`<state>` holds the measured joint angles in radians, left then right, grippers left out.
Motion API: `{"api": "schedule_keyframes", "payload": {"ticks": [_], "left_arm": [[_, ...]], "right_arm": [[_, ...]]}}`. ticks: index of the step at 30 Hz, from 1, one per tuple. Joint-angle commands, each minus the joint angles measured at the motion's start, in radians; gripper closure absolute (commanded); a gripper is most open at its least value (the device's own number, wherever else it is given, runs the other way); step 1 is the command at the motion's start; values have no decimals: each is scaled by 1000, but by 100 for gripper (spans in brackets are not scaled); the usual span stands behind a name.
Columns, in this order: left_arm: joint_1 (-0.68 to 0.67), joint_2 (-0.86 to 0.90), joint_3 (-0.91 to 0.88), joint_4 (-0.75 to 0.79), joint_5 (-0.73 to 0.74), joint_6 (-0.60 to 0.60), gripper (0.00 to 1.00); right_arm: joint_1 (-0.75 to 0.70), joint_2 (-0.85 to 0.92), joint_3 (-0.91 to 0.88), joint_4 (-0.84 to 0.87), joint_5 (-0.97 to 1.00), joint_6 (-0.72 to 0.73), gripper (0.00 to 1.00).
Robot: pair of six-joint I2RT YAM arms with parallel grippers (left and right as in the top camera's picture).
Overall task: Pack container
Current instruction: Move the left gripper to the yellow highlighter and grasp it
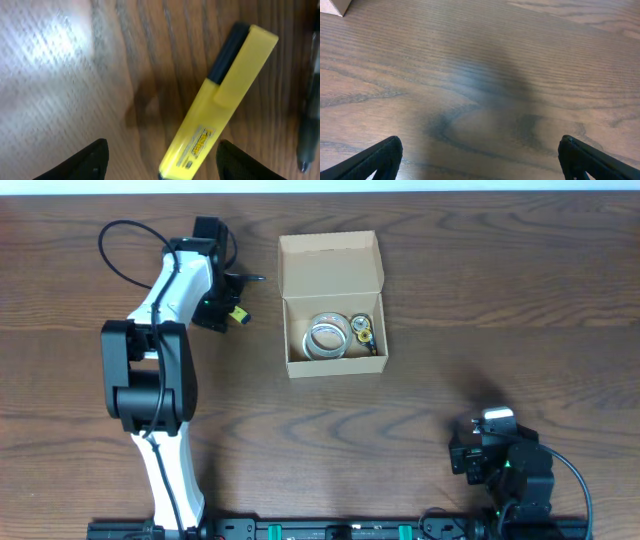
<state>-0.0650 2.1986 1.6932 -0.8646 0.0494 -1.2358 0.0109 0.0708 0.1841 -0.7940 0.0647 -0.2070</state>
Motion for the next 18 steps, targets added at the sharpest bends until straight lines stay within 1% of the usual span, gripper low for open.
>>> {"api": "schedule_keyframes", "payload": {"ticks": [1,6,12,16,18], "left_arm": [[19,23,5,25,23,70,31],[21,47,13,82,50,150,31],[18,72,19,83,68,159,31],[18,77,19,83,68,159,38],[18,80,19,78,68,159,46]], "right_arm": [[8,-7,-9,-1,6,16,1],[8,-7,-9,-1,6,16,1],[8,-7,-9,-1,6,16,1],[8,-7,-9,-1,6,16,1],[8,-7,-9,-1,7,16,1]]}}
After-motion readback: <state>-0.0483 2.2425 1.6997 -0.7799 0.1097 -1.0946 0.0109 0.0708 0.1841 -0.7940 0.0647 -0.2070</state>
